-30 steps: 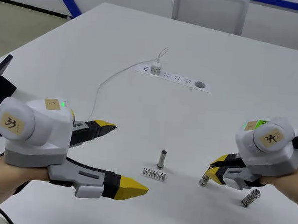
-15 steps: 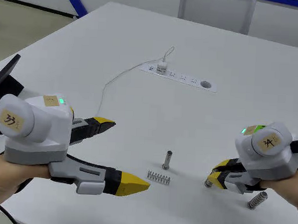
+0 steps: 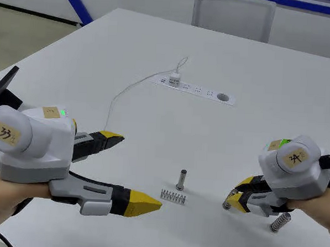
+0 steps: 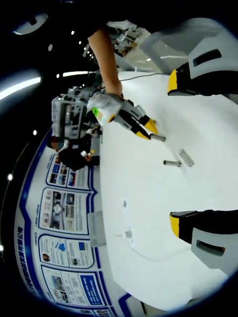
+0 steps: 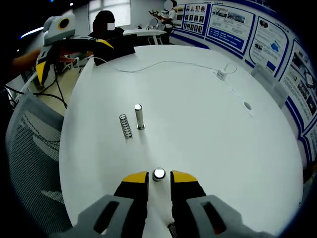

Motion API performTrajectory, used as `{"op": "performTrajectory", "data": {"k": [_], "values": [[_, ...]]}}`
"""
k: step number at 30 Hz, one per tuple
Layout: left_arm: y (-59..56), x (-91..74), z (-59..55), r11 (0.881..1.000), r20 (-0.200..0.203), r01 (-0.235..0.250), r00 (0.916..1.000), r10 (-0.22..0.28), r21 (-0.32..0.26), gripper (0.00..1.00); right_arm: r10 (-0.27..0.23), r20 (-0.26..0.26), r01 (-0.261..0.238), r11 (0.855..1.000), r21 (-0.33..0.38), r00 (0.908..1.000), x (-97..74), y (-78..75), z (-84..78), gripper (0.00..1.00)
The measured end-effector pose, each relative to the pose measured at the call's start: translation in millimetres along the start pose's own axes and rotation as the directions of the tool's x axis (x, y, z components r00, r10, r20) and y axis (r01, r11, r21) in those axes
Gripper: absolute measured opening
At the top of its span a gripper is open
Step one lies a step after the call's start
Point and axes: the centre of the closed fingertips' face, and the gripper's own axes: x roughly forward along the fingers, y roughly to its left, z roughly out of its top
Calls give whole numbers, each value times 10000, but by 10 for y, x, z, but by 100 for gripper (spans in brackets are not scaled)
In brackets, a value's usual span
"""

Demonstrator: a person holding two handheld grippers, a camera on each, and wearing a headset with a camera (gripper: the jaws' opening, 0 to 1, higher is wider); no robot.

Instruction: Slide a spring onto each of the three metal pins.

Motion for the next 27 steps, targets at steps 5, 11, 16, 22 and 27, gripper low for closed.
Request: {"op": "performTrajectory", "data": {"k": [5, 11, 16, 22, 27], "values": [[-9, -27, 18, 10000, 66, 8, 10000, -9, 42, 99, -176, 545, 168, 9997, 155, 9984, -100, -18, 137, 20], [33, -48, 8, 9998, -99, -33, 9999, 35, 208, 98, -129, 1175, 133, 9999, -30, 9930, -154, 69, 369, 21], [46, -74, 27, 9996, -22, -60, 10000, 61, 282, 98, 297, 1360, -216, 9979, -606, 9903, -126, 220, 526, 21], [84, -97, -69, 9997, -193, -175, 9997, 178, 183, 98, 749, 1429, -617, 9936, -944, 9869, -7, 417, 628, 21], [85, -113, -120, 9997, -337, -168, 9993, 174, 204, 98, 1099, 1250, -934, 9870, -1307, 9861, 91, 546, 632, 21]]}}
